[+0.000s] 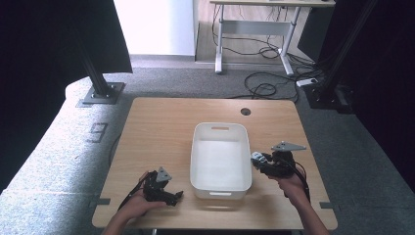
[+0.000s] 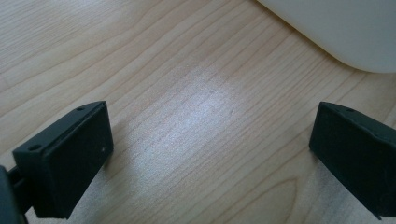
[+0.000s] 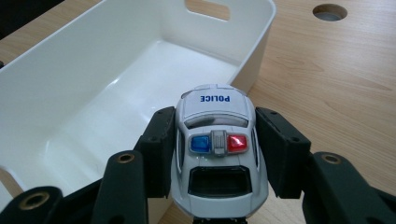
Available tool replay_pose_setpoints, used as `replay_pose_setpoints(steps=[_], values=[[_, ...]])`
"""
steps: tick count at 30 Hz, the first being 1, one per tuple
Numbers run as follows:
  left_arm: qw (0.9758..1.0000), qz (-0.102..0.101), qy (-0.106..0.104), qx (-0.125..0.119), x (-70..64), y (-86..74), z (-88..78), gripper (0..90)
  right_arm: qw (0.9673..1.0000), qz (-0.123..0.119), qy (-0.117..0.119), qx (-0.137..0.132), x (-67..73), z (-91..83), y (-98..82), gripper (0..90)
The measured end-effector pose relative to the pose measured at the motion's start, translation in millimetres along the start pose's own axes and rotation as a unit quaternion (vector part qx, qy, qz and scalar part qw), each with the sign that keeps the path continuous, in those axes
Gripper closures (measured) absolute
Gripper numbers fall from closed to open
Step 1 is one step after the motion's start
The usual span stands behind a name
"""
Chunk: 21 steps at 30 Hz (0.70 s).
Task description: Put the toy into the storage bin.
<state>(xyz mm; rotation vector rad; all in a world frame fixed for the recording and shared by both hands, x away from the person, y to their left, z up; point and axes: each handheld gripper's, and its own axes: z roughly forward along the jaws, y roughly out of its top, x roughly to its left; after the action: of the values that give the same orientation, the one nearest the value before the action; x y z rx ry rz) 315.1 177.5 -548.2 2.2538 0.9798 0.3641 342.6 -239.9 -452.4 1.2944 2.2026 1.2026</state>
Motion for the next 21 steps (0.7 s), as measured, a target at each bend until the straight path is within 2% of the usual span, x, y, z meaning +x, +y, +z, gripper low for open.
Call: replay_pose_setpoints(steps=[15,21], values=[[1.0000,0.000,0.000,0.000,0.0,0.0,-0.1,0.0,0.9999,-0.005,0.010,-0.006,10.2,0.7,6.1,50.2],[1.0000,-0.001,0.000,0.000,-0.1,0.0,-0.1,0.0,0.9998,-0.015,0.015,-0.004,16.2,2.8,8.6,50.2]])
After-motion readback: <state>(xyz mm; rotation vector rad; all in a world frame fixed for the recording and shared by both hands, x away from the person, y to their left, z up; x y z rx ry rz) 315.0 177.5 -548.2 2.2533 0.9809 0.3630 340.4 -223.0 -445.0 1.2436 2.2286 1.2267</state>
